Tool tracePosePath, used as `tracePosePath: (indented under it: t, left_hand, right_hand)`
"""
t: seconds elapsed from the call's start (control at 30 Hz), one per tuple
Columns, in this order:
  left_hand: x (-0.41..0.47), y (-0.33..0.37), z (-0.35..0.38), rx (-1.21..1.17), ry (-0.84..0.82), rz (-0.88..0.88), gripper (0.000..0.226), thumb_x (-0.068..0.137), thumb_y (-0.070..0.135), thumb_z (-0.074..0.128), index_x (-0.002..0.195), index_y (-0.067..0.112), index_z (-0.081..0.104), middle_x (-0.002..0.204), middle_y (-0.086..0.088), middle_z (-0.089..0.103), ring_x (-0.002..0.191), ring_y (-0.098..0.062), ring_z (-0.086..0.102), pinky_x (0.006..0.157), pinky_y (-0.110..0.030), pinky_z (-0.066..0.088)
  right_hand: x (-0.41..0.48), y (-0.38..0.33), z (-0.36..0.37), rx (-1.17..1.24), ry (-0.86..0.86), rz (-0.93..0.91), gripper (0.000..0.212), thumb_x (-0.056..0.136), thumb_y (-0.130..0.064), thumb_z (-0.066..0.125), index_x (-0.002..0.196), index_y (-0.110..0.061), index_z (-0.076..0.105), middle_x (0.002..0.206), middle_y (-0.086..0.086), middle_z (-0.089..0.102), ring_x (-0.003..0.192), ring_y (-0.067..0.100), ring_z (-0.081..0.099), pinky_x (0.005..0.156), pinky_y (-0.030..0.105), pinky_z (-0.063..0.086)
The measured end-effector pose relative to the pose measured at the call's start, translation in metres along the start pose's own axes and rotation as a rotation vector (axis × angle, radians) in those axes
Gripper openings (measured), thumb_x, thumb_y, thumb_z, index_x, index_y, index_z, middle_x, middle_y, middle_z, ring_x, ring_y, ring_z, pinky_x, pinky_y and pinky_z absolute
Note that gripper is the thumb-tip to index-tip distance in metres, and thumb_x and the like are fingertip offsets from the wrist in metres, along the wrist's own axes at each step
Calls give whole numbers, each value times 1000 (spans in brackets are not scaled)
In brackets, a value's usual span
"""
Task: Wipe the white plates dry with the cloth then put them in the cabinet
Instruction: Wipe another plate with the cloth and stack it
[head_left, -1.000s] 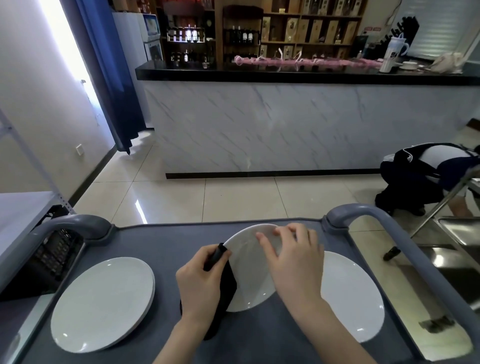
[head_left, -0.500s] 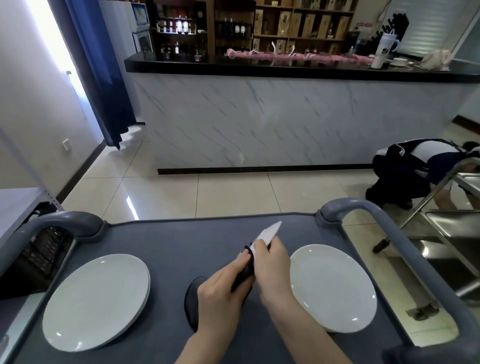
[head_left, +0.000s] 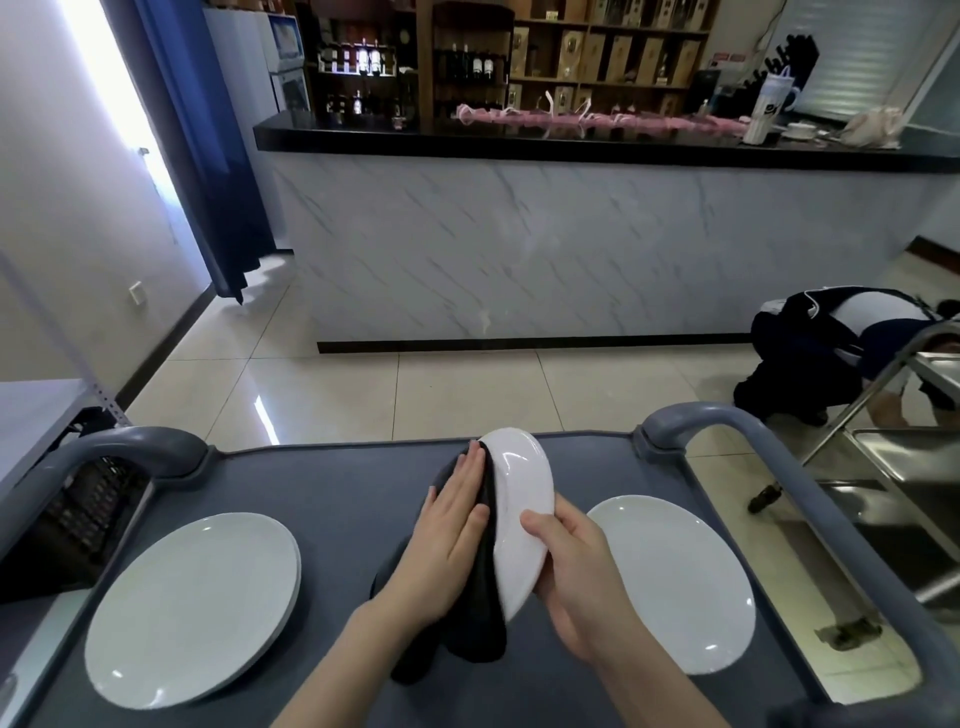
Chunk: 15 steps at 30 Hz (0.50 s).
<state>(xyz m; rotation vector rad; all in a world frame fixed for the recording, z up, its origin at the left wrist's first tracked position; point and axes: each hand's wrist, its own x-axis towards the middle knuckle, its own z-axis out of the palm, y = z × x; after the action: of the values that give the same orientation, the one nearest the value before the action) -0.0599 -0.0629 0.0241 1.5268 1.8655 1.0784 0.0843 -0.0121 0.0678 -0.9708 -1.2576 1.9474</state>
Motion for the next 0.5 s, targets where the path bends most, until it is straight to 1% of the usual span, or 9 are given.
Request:
tracePosePath:
  t: [0.07,0.17,0.27,0.33,0.43,0.5]
  left_hand:
    - [7,-2,-2,-1,22,-23,55,98,40,19,149,42,-2,158,29,-4,144,12,-8,124,-38,-1]
    - [5,2,0,-34,58,-25,56,97,39,22,149,40,1,159,26,-2,146,8,-6,125,-34,4]
    - [-13,10,9,1,41,9,55,97,34,22,149,42,3,159,27,1,145,12,-5,124,-34,4]
    - [-27,17,17,-5,34,20,55,97,35,21,149,41,4,158,29,2,145,13,-4,124,-34,3]
    - [-33,29,23,-9,39,46,60,92,49,12,150,39,1,159,28,-3,145,11,-8,123,-32,1]
    - [-28,36,21,-48,42,61,60,91,49,13,149,39,-1,159,26,-6,145,10,-9,123,-33,-1]
  right_hand:
    - [-2,-5,-3,4,-27,-17,33,97,-2,46,105,-15,75,107,15,74,96,21,71,76,30,58]
    - [-1,-14,-8,15,-14,-47,31,96,-3,48,98,-13,77,103,16,75,91,21,71,74,30,57]
    - [3,-17,-12,43,15,-53,30,95,-3,50,93,-13,78,100,17,75,88,21,71,73,29,58]
    - [3,-15,-14,47,6,-49,31,95,-3,49,96,-14,77,103,16,75,92,22,71,74,28,59]
    - [1,-11,-13,20,-33,-45,34,97,-4,46,105,-19,76,110,14,74,102,24,71,80,29,59]
    - [0,-13,-10,-6,-62,-59,38,99,-5,44,108,-25,75,111,10,74,105,23,70,79,29,58]
